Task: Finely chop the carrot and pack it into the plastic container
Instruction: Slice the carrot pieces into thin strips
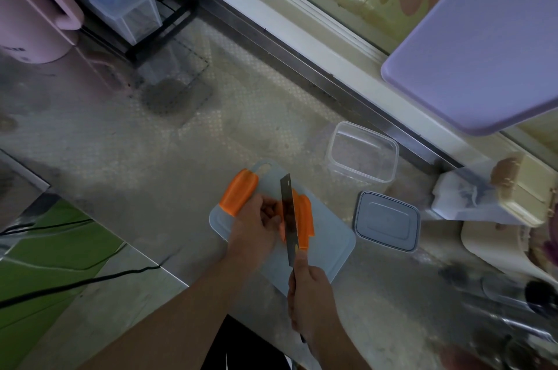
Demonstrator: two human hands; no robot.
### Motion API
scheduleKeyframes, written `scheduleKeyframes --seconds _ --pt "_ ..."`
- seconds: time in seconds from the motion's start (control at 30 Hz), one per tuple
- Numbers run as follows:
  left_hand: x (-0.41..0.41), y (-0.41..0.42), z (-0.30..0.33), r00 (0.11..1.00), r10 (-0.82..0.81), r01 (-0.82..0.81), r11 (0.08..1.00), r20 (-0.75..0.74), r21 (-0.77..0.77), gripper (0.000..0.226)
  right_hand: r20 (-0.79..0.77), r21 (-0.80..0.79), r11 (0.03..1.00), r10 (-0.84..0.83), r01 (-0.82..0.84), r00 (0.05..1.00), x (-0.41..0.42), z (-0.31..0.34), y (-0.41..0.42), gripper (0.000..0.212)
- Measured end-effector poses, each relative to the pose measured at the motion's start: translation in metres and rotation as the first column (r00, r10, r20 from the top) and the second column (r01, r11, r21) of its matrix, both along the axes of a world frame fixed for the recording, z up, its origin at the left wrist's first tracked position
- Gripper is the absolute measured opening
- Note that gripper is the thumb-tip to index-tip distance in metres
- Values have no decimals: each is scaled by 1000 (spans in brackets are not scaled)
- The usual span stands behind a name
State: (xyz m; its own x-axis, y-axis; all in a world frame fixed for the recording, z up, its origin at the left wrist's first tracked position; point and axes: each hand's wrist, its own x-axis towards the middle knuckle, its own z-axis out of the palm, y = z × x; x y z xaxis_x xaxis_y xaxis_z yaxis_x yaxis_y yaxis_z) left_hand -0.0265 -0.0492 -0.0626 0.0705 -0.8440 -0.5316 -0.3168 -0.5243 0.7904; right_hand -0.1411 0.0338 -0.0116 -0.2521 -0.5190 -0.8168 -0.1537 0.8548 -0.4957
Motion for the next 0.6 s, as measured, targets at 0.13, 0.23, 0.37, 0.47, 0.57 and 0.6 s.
scheduleKeyframes --seconds 0.13,0.23,0.37,0.47,0.57,0.6 --pt "-1 -1 -1 1000 10 -10 1000 -3 8 24 9 18 999 -30 30 1000 2 -1 -11 53" --pt "-2 0 -3 1000 13 -13 1000 1 5 25 -11 17 1000 -16 16 1000 2 -4 -18 53" --pt "-2 0 -3 1000 -3 3 1000 26 -17 25 15 21 1000 -2 1 1000 2 -4 -24 52" --pt "-2 1 -2 999 -7 8 1000 42 -22 28 -7 -3 1000 31 -31 999 7 -11 -32 53" --pt "-3 1 -2 999 1 -1 1000 41 -1 28 -27 -43 996 81 -82 996 12 -20 -29 50" --pt "-3 1 -2 999 4 -4 1000 42 4 27 9 -45 998 48 -48 999 13 -22 -28 47"
